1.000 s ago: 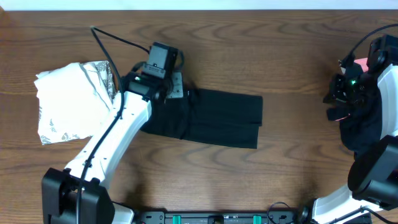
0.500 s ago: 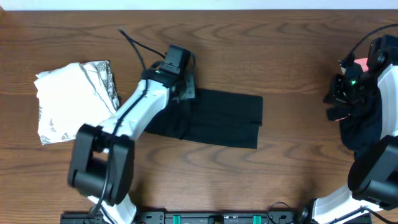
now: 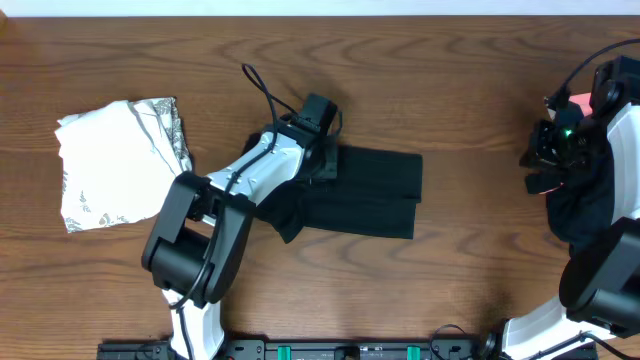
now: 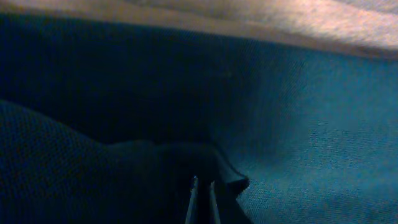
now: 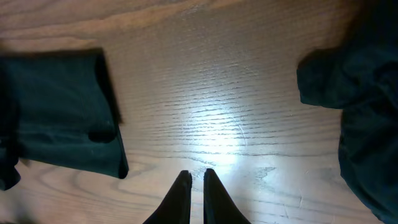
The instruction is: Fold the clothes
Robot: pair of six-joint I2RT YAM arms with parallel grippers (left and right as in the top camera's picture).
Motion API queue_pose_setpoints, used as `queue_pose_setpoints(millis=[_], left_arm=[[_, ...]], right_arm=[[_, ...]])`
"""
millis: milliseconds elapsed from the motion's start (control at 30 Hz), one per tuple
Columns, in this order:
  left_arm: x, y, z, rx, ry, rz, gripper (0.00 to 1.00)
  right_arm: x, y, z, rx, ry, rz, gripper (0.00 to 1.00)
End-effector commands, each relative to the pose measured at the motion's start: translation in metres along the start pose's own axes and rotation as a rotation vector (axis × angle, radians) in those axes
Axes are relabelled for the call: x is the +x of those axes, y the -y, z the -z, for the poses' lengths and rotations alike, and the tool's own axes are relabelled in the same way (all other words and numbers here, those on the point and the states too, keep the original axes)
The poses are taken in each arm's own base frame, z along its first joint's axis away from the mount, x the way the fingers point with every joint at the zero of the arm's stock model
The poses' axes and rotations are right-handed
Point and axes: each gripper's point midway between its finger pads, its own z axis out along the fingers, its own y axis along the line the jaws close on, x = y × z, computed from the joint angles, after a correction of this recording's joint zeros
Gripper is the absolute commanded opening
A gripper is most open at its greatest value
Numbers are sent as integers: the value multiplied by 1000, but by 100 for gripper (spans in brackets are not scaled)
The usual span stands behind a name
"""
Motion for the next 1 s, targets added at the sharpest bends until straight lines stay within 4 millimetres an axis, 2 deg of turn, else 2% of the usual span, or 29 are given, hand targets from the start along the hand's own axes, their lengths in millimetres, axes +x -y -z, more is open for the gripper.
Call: queue_pose_setpoints(millis=[0, 133, 267, 333, 433, 567, 667, 833, 967], left_arm=[[-13, 7, 12, 26, 42, -7, 10], [-33, 17, 43, 58, 128, -45, 10], [-44, 18, 88, 80, 208, -40, 11], [-37, 13, 109, 75, 206, -28, 12], [-13, 4, 123, 44, 134, -15, 15], [24, 0, 119, -3, -3, -90, 17], [40, 5, 111, -16, -63, -203, 25], [45, -2, 92, -124, -88, -292, 31], [51, -3, 79, -140, -130, -338, 34]], right_arm=[[-1, -4, 8, -10, 25, -5, 8], [-1, -4, 8, -9, 26, -5, 8], [-1, -4, 8, -9, 26, -4, 8], [-1, -4, 8, -9, 26, -4, 8], [-2, -4, 8, -9, 31, -3, 8], [-3, -4, 8, -9, 33, -2, 8], [-2, -4, 8, -9, 31, -3, 8], [-2, -4, 8, -9, 28, -3, 8], [-2, -4, 8, -9, 27, -4, 8]])
